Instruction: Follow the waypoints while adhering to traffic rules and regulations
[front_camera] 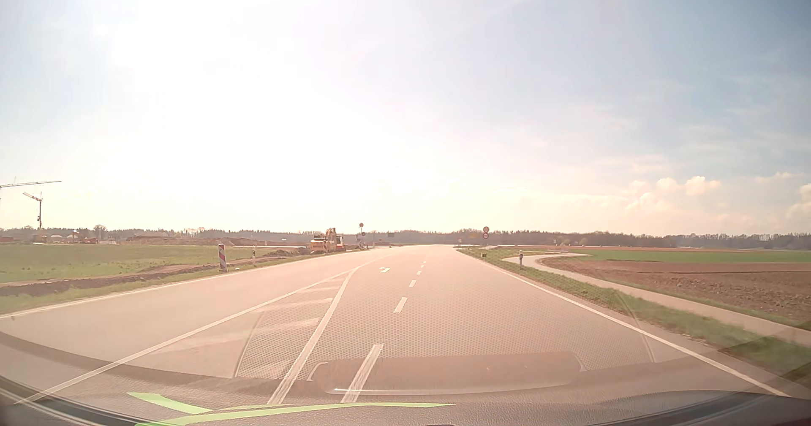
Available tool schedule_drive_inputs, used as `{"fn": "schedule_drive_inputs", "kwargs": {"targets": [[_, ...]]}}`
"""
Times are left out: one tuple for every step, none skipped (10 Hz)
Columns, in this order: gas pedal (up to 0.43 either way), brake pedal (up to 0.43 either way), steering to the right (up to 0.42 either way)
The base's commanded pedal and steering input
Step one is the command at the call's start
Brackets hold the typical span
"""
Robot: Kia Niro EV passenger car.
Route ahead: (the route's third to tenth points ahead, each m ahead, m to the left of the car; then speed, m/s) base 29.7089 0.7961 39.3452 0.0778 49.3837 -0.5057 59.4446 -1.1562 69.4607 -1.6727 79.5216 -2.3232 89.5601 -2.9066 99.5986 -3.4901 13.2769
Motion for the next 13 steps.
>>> {"fn": "schedule_drive_inputs", "kwargs": {"targets": [[0.0, 0.0, -0.015], [0.0, 0.0, -0.011], [0.0, 0.0, -0.007], [0.0, 0.0, -0.004], [0.0, 0.0, -0.003], [0.0, 0.0, -0.003], [0.0, 0.0, -0.002], [0.0, 0.0, 0.0], [0.0, 0.0, 0.001], [0.0, 0.0, 0.003], [0.0, 0.0, 0.004], [0.0, 0.0, 0.004], [0.0, 0.0, 0.003]]}}
